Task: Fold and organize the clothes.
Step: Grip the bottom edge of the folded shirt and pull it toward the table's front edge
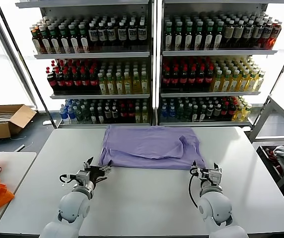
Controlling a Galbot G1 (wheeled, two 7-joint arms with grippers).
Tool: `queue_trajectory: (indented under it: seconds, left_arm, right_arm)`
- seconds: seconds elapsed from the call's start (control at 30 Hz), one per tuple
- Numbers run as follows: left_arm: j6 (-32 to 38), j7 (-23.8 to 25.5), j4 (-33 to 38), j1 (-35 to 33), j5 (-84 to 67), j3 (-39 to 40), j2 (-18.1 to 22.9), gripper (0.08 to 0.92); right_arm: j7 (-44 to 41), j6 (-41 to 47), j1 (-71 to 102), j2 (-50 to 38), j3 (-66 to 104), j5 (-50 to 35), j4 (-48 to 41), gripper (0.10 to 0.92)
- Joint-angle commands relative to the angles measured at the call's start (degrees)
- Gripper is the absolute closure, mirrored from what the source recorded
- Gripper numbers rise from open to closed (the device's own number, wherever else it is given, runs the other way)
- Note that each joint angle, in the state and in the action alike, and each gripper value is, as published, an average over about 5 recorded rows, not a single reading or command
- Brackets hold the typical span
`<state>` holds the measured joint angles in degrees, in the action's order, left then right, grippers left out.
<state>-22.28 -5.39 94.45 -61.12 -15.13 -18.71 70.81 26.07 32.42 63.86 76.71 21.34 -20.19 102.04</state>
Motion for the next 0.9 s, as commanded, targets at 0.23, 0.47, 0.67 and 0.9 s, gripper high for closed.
queue_trajectory:
  seconds: [0.23,0.47,0.67,0.9]
  left_arm:
    - [-2.07,-0.22,-2.31,0.82,-5.68,0.19,-0.56,0.26]
    - [-2.31,0.19,-1.82,-0.49,-5.42,0.53,-0.39,0.459]
    - [-2.51,0.87,-0.89,-2.14,-4.44,0.97,-0.03,0.632]
    - [-2.52,0.86,1.93,-3.94,-3.9,0.74,-0.04,0.83]
  right_arm:
    - [-0.81,-0.24,0.84,0.33,-0.34,0.56,-2.26,0.33]
    - [-1.34,-0.43,1.58,0.34,-0.5,0.44,-1.71,0.529]
    - [-1.65,-0.65,2.04,0.58,-0.62,0.43,-1.72,0.702]
    - [-1.75,-0.71,3.29,0.26,-0.59,0.22,1.1,0.887]
